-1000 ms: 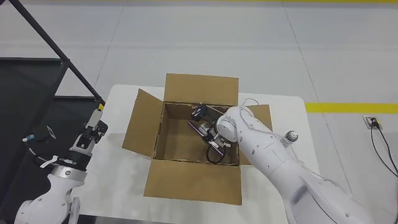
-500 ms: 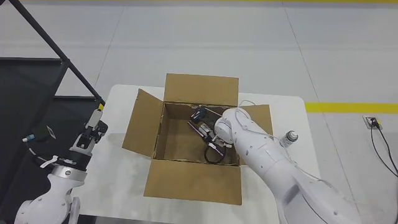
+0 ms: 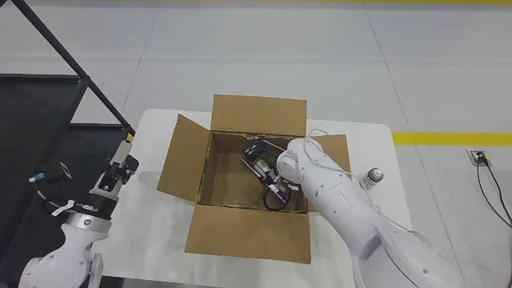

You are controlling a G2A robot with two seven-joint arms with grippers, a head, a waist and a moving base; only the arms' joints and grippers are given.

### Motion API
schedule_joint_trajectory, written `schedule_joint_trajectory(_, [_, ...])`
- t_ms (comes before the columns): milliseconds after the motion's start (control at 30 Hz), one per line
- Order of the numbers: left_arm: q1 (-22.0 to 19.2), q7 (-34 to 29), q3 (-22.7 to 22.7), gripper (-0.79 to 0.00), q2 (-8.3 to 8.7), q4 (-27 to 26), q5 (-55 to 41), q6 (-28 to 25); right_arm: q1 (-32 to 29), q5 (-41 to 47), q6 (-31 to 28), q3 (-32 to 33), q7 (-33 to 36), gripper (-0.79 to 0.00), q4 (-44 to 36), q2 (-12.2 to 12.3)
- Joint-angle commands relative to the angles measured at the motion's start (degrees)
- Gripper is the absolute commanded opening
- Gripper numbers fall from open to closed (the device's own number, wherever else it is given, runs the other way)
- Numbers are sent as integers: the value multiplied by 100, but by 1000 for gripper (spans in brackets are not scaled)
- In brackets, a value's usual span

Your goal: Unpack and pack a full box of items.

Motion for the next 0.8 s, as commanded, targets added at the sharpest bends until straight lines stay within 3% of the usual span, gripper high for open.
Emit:
schedule_joint_trajectory(0, [0,0,0,0,0,0,0,0,29,19,-65,28,-56,-785,6,-3])
schedule_joint_trajectory(467, [0,0,0,0,0,0,0,0,199,63,-748,255,-274,-785,-327,123])
schedule_joint_trajectory(767, [0,0,0,0,0,0,0,0,230,83,-1223,565,-155,-785,-1007,431])
